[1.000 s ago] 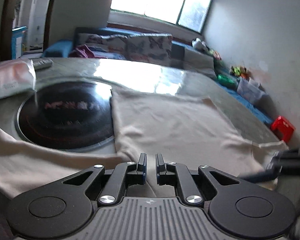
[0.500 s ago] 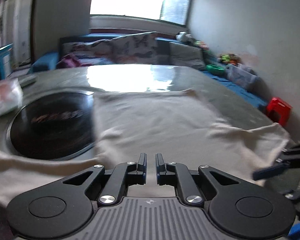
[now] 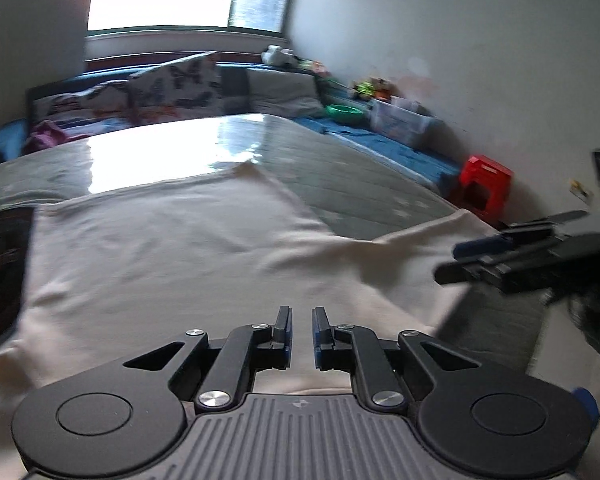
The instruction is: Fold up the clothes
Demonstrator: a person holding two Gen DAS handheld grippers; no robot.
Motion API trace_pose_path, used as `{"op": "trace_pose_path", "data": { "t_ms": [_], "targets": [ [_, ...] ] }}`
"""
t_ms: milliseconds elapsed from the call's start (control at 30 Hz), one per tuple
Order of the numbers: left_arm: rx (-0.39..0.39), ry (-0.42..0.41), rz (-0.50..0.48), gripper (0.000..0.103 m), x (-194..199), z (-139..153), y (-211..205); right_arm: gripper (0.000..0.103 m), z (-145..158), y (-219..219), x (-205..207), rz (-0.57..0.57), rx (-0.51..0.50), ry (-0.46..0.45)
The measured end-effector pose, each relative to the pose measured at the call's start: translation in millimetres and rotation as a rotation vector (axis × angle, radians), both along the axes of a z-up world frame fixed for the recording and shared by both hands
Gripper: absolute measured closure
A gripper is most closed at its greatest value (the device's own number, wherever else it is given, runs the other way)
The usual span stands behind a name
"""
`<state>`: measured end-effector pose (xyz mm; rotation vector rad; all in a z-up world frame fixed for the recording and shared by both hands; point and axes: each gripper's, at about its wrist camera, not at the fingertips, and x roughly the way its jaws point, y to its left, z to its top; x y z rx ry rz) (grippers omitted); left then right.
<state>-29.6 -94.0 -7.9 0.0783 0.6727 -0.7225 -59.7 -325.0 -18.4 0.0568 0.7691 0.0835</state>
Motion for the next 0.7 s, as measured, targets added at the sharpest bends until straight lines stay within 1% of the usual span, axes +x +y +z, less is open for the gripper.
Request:
{"op": "trace_pose_path", "data": {
  "t_ms": [167,300,367,567,633,700],
  "targets": [
    [0.014,-0.002,-0.076,0.091,-10.4,-4.9,-23.6,0.053,-16.0,-31.9,-1.2,-0.102,-0.040,0.013],
    [0.030,0.001,-0.112,0.091,-17.1,-8.9,-30.7,0.053,-17.9,-55.6,-4.4,-0.176,-0.053,-0.001],
    [0.044,0.001,-0.117,0.091,-18.6,-11.5,-32.9,0.053,-16.8,-67.4,-7.5,-0.224,-0.049,-0.008],
    [0.049,0.002,-0.121,0.091,-19.5,-11.4,-33.7,0.054,-18.1,-94.3,-25.7,-0.379,-0.057,-0.014],
    [0.053,0.001,-0.123,0.090,-19.8,-11.7,-34.3,0.055,-21.0,-98.2,-27.5,-0.406,-0.062,-0.003],
    [0.056,-0.002,-0.124,0.090,-20.1,-11.4,-34.9,0.060,-22.2,-100.0,-27.7,-0.402,-0.051,-0.008]
  ]
}}
